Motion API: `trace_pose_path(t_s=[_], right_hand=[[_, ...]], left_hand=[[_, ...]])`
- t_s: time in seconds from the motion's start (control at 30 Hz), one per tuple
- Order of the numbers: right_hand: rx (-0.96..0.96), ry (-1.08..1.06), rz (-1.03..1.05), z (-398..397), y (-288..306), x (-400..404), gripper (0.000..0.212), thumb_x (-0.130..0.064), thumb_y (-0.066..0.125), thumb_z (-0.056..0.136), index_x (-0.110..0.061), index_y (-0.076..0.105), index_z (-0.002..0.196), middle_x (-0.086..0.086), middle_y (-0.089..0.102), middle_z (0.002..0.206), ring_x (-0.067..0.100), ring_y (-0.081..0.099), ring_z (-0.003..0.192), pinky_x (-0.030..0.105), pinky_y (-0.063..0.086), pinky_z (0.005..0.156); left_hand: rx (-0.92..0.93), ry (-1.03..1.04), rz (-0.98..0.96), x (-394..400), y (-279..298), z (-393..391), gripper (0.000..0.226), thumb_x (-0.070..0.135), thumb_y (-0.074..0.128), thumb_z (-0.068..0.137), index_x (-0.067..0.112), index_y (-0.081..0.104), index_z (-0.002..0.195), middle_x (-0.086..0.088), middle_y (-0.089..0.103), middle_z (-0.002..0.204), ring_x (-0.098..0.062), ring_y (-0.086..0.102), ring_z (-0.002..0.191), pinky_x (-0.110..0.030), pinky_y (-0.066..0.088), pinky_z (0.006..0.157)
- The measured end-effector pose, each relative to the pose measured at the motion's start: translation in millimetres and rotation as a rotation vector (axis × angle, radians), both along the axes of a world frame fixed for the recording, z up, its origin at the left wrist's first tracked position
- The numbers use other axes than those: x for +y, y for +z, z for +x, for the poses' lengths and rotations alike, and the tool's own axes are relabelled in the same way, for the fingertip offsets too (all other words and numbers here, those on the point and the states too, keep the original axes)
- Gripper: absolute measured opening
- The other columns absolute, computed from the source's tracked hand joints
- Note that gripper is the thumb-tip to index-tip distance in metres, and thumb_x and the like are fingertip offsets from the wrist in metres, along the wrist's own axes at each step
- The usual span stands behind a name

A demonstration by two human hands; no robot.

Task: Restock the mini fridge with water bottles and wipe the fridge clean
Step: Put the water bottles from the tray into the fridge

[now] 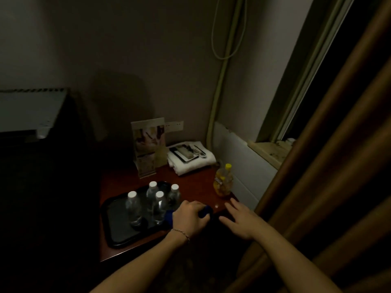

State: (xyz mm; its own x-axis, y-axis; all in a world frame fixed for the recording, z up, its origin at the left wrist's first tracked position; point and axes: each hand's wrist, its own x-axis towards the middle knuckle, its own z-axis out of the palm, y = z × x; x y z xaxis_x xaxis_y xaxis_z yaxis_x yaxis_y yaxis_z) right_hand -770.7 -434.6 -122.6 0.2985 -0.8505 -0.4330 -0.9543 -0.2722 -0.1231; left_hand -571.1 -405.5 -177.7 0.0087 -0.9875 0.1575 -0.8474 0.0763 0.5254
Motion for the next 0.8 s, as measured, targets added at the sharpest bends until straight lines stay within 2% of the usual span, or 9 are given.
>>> trace_pose_path(t_s=[0.07, 0.17, 0.43, 0.5, 0.57, 0.63, 0.7, 0.8], right_hand=[[0.045, 0.018, -0.001, -14, -9, -30, 0.078, -0.069, 0.025, 0.098, -0.025, 0.005, 0.160, 0.000, -0.010, 0.168, 0.024, -0.002, 0.154, 0.045, 0.011, 0.124], [0.099, 0.079, -0.018, -30, -20, -64, 0.077, -0.068, 0.024, 0.099, -0.025, 0.005, 0.160, -0.001, -0.011, 0.167, 0.025, -0.003, 0.154, 0.050, 0.012, 0.122], [0.082, 0.210, 0.060, -41, -54, -139, 0.075, -0.063, 0.025, 0.101, -0.024, 0.003, 0.160, 0.000, -0.012, 0.167, 0.024, -0.006, 0.154, 0.049, 0.009, 0.122], [0.081, 0.266, 0.072, -40, -64, -159, 0.074, -0.063, 0.025, 0.101, -0.023, 0.003, 0.160, 0.001, -0.012, 0.167, 0.024, -0.007, 0.154, 0.050, 0.007, 0.123], [0.073, 0.323, 0.089, -39, -72, -178, 0.075, -0.062, 0.025, 0.101, -0.023, 0.003, 0.160, 0.001, -0.012, 0.167, 0.024, -0.007, 0.154, 0.050, 0.007, 0.123], [0.061, 0.376, 0.107, -37, -79, -195, 0.074, -0.062, 0.026, 0.101, -0.023, 0.003, 0.160, 0.000, -0.012, 0.167, 0.023, -0.007, 0.154, 0.050, 0.007, 0.123], [0.048, 0.434, 0.105, -33, -84, -213, 0.074, -0.061, 0.027, 0.101, -0.023, 0.004, 0.160, 0.001, -0.010, 0.167, 0.023, -0.007, 0.154, 0.050, 0.007, 0.123], [0.040, 0.518, 0.110, -20, -88, -239, 0.076, -0.062, 0.028, 0.100, -0.022, 0.004, 0.160, 0.002, -0.010, 0.167, 0.025, -0.006, 0.154, 0.050, 0.008, 0.124]], left_hand=[[-0.025, -0.016, 0.030, -34, -10, -15, 0.034, 0.052, 0.054, 0.089, 0.039, 0.067, 0.117, 0.023, 0.063, 0.121, -0.009, 0.052, 0.104, -0.032, 0.053, 0.076], [-0.100, -0.050, 0.072, -78, -23, -31, 0.034, 0.051, 0.053, 0.091, 0.042, 0.064, 0.122, 0.023, 0.061, 0.125, -0.010, 0.049, 0.104, -0.028, 0.045, 0.071], [-0.253, -0.039, 0.178, -167, -63, -38, 0.038, 0.049, 0.051, 0.093, 0.038, 0.059, 0.129, 0.017, 0.057, 0.134, -0.016, 0.046, 0.111, -0.032, 0.041, 0.082], [-0.269, -0.002, 0.191, -192, -75, -36, 0.040, 0.048, 0.050, 0.094, 0.038, 0.057, 0.132, 0.016, 0.055, 0.138, -0.016, 0.045, 0.115, -0.034, 0.040, 0.087], [-0.258, 0.072, 0.242, -214, -85, -32, 0.044, 0.047, 0.052, 0.095, 0.036, 0.052, 0.138, 0.013, 0.048, 0.147, -0.020, 0.040, 0.127, -0.042, 0.037, 0.100], [-0.244, 0.140, 0.318, -231, -93, -29, 0.057, 0.051, 0.053, 0.095, 0.035, 0.040, 0.147, 0.008, 0.031, 0.160, -0.027, 0.024, 0.145, -0.055, 0.021, 0.115], [-0.253, 0.202, 0.361, -242, -101, -28, 0.069, 0.059, 0.050, 0.093, 0.033, 0.029, 0.154, 0.004, 0.016, 0.165, -0.029, 0.006, 0.152, -0.059, 0.004, 0.118], [-0.263, 0.256, 0.358, -248, -96, -21, 0.076, 0.065, 0.047, 0.092, 0.030, 0.025, 0.156, 0.000, 0.014, 0.165, -0.027, 0.000, 0.153, -0.058, -0.002, 0.119]])
